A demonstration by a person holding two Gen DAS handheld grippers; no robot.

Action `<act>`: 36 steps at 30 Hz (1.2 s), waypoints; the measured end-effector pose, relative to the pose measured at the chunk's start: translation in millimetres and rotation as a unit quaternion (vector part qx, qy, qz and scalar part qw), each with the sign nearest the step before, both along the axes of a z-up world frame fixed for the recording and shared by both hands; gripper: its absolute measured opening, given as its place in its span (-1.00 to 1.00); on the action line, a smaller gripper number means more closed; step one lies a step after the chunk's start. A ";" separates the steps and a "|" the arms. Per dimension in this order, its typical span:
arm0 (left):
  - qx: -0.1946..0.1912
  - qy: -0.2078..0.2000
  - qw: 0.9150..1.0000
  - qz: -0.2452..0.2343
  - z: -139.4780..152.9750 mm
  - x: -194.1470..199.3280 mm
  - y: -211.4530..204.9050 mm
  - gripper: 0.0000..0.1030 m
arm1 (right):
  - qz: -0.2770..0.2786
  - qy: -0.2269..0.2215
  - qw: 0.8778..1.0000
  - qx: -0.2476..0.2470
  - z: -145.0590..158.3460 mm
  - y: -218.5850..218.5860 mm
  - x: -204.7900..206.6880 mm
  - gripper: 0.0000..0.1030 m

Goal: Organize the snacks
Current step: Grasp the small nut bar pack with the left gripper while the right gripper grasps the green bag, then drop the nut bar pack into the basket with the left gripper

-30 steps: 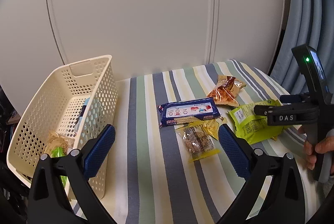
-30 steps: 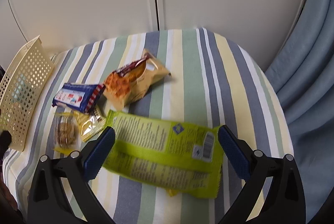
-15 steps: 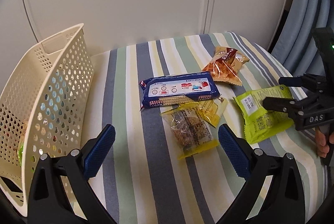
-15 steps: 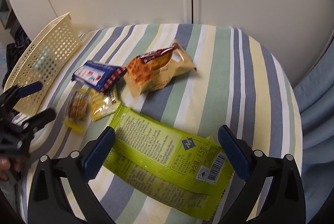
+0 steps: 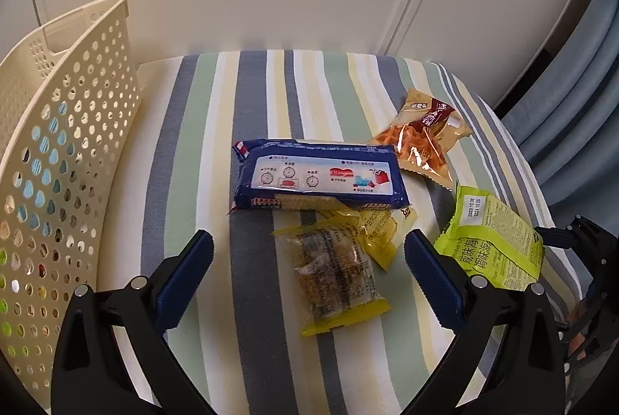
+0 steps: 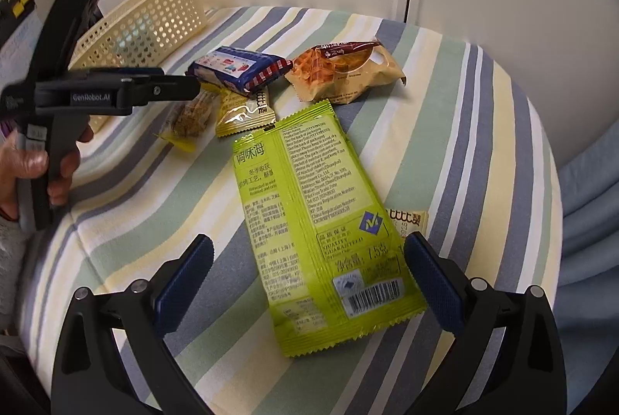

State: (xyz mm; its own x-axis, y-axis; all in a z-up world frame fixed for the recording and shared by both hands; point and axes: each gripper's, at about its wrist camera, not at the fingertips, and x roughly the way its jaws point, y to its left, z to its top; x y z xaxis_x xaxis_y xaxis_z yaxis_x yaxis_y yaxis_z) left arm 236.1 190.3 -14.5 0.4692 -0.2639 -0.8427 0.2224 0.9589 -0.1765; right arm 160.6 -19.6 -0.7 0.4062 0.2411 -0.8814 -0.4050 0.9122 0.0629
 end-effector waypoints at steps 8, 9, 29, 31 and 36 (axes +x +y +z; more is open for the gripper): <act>0.035 0.032 0.999 -0.005 -20.1 8.7 -25.8 0.95 | 0.014 0.003 0.999 -0.037 -8.9 22.7 21.4 0.90; 0.039 0.037 0.999 -0.001 -23.3 8.7 -25.0 0.95 | 0.015 0.003 0.999 -0.042 -9.7 25.0 21.7 0.90; 0.010 -0.005 1.000 0.006 6.2 -29.9 15.2 -0.26 | -0.031 0.001 0.997 -0.075 -15.9 33.6 32.9 0.57; 0.008 -0.020 1.000 0.005 16.8 -36.9 19.5 -0.26 | -0.039 -0.001 0.997 -0.071 -14.1 31.3 31.5 0.53; 0.005 -0.064 0.998 0.017 50.5 -47.5 32.4 -0.26 | -0.054 -0.007 0.997 -0.051 -8.1 29.3 22.7 0.40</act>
